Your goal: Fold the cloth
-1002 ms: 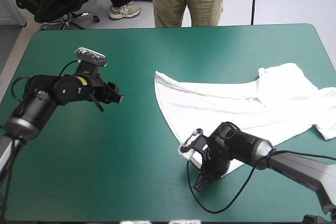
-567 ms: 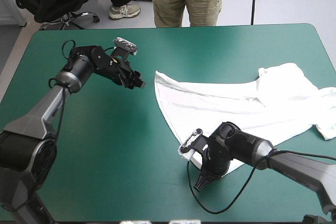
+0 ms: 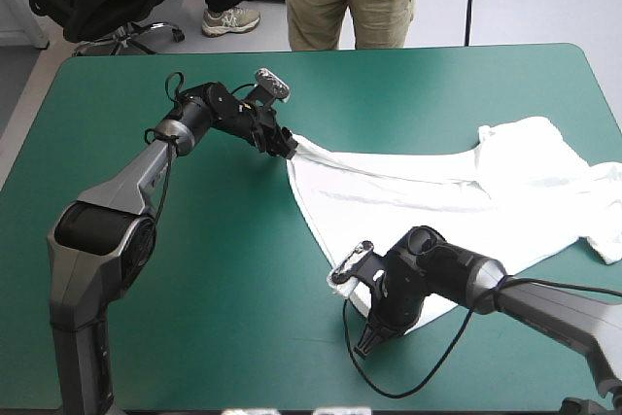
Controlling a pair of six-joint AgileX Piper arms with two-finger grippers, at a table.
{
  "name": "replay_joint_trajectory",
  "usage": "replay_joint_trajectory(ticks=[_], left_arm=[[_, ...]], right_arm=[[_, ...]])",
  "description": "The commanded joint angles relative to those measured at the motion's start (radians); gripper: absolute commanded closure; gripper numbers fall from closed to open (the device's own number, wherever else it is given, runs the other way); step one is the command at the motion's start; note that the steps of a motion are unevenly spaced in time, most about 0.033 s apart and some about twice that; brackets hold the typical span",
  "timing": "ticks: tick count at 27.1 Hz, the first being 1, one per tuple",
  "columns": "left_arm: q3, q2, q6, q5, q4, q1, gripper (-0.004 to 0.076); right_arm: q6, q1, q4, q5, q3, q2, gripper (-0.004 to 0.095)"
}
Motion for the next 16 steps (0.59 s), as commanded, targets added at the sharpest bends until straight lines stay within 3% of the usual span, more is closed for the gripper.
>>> replay_joint_trajectory(ticks=[1,6,8,12,16], left_arm=[[-0.04,-0.027,0.088,-0.056,-0.129,-0.003,0.0308],[-0.045,0.009,0.243,-0.072,-0.311,-0.003,0.0339],[-0.046,0.018,0.247,-0.071,-0.306,-0.003,0.0426],[-0.045,0.032,0.247,-0.033,-0.298,-0.003,0.0725],[-0.045,0.045,0.248,-0.014,-0.28,-0.003,0.0739]], right_arm=[[-0.008,0.008,0.102,-0.014,0.002,-0.008,0.0925],[-0.008,0.008,0.109,-0.016,0.002,-0.008,0.0926],[-0.008,0.008,0.114,-0.016,0.002,-0.008,0.0926],[-0.008,0.008,0.128,-0.017,0.002,-0.008,0.0925],[0.0,0.008,0.132,-0.045,0.002,-0.014,0.0925]])
